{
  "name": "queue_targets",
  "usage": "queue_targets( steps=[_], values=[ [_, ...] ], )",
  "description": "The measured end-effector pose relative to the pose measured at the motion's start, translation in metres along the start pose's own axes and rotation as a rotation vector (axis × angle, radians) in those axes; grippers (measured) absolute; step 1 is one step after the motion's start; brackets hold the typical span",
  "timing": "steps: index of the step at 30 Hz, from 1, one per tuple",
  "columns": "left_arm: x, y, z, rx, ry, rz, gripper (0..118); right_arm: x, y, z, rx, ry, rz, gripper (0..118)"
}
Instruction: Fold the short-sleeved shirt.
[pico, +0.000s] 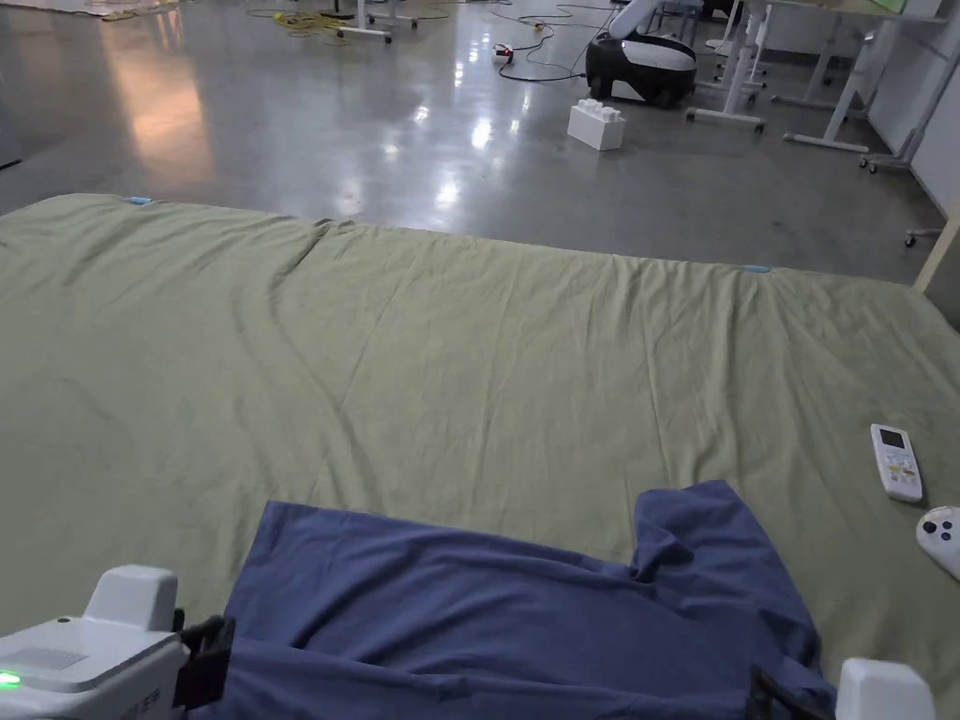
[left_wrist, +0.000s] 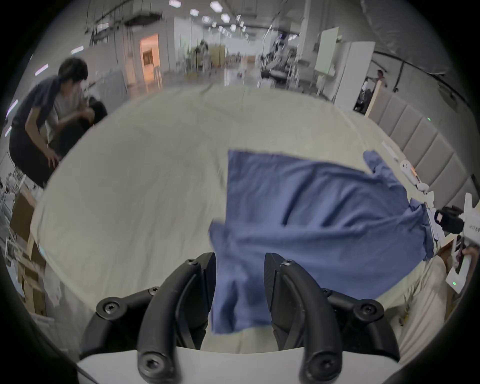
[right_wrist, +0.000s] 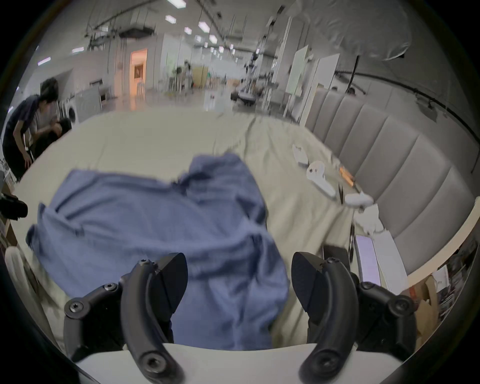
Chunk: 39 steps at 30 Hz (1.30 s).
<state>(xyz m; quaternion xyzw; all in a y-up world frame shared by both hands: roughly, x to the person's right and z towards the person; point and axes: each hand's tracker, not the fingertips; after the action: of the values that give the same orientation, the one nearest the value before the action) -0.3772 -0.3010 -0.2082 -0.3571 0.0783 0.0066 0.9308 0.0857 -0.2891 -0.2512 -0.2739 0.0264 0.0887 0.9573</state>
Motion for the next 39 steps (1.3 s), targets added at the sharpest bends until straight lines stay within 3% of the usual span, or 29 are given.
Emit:
queue_targets(
  steps=[3, 6, 7, 8, 11, 14, 22, 34, 36, 38, 39],
  values=[
    [0.021, 0.014, 0.013, 0.149, 0.027, -0.033, 39, -0.010, 0.011, 0.004, 0.114, 0.013, -0.022, 82],
    [0.037, 0.027, 0.026, 0.273, 0.051, -0.047, 36, -0.022, 0.021, 0.008, 0.224, -0.009, -0.028, 50],
    [0.043, 0.030, 0.030, 0.316, 0.068, -0.054, 26, -0.024, 0.023, 0.009, 0.253, -0.006, -0.036, 37],
    [0.049, 0.032, 0.035, 0.352, 0.077, -0.064, 20, -0.028, 0.026, 0.010, 0.281, -0.004, -0.043, 31],
    [0.059, 0.037, 0.043, 0.426, 0.086, -0.047, 18, -0.036, 0.031, 0.013, 0.354, -0.013, -0.053, 27],
    [0.061, 0.042, 0.048, 0.455, 0.065, 0.014, 7, -0.043, 0.037, 0.015, 0.433, -0.015, -0.032, 6],
    [0.034, 0.049, 0.005, 0.330, 0.049, 0.093, 3, -0.048, 0.046, 0.006, 0.461, -0.012, -0.038, 1],
    [-0.036, 0.101, -0.156, -0.127, 0.016, 0.133, 5, -0.033, 0.034, -0.033, 0.335, 0.000, -0.045, 1],
    [-0.040, 0.108, -0.179, -0.174, -0.009, 0.145, 16, -0.030, 0.029, -0.038, 0.312, -0.008, -0.046, 1],
    [-0.039, 0.112, -0.196, -0.230, -0.039, 0.165, 44, -0.025, 0.025, -0.043, 0.289, -0.015, -0.048, 1],
    [-0.039, 0.114, -0.207, -0.272, -0.030, 0.157, 48, -0.023, 0.023, -0.045, 0.278, -0.016, -0.050, 1]
  ],
)
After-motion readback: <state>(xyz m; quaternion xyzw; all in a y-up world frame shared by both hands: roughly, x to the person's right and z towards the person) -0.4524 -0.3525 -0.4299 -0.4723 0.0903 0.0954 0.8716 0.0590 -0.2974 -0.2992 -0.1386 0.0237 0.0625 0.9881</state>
